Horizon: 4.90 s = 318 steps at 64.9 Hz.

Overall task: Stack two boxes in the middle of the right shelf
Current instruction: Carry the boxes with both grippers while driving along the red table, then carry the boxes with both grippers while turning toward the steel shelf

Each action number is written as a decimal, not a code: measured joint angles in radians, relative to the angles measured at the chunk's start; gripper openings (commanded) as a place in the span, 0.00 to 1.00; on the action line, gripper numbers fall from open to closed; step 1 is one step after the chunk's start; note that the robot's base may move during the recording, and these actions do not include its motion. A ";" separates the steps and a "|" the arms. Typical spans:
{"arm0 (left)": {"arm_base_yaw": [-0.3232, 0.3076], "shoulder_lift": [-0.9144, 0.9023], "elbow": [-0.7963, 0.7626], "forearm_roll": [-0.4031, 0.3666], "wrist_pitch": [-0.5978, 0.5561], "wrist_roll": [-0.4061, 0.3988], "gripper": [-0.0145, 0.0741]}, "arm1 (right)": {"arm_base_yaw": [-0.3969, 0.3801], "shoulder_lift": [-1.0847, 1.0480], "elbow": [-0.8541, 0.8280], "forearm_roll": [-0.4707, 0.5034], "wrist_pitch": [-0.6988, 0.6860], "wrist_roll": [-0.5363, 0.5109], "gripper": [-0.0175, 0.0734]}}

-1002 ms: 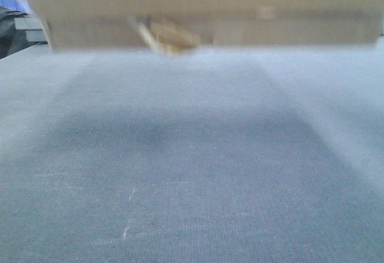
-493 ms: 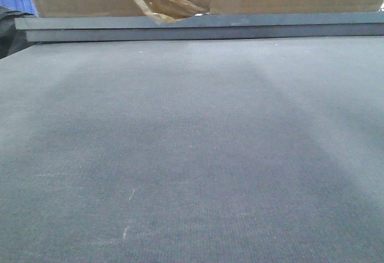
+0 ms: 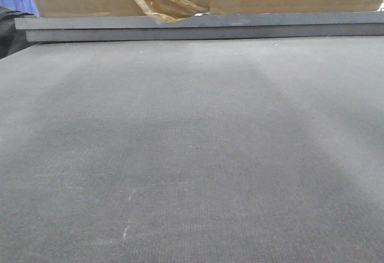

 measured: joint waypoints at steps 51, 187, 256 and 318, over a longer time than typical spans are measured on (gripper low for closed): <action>0.000 0.000 0.000 0.000 0.000 0.000 0.04 | 0.000 0.000 0.000 0.000 -0.006 0.000 0.02; 0.000 0.002 0.000 0.002 -0.002 0.000 0.04 | 0.000 0.000 0.000 0.002 -0.007 0.000 0.02; 0.000 0.002 0.000 0.002 -0.002 0.000 0.04 | 0.000 0.000 0.000 0.002 -0.007 0.000 0.02; 0.000 0.002 0.000 0.002 0.000 0.000 0.04 | 0.000 0.000 0.000 0.002 -0.007 0.000 0.02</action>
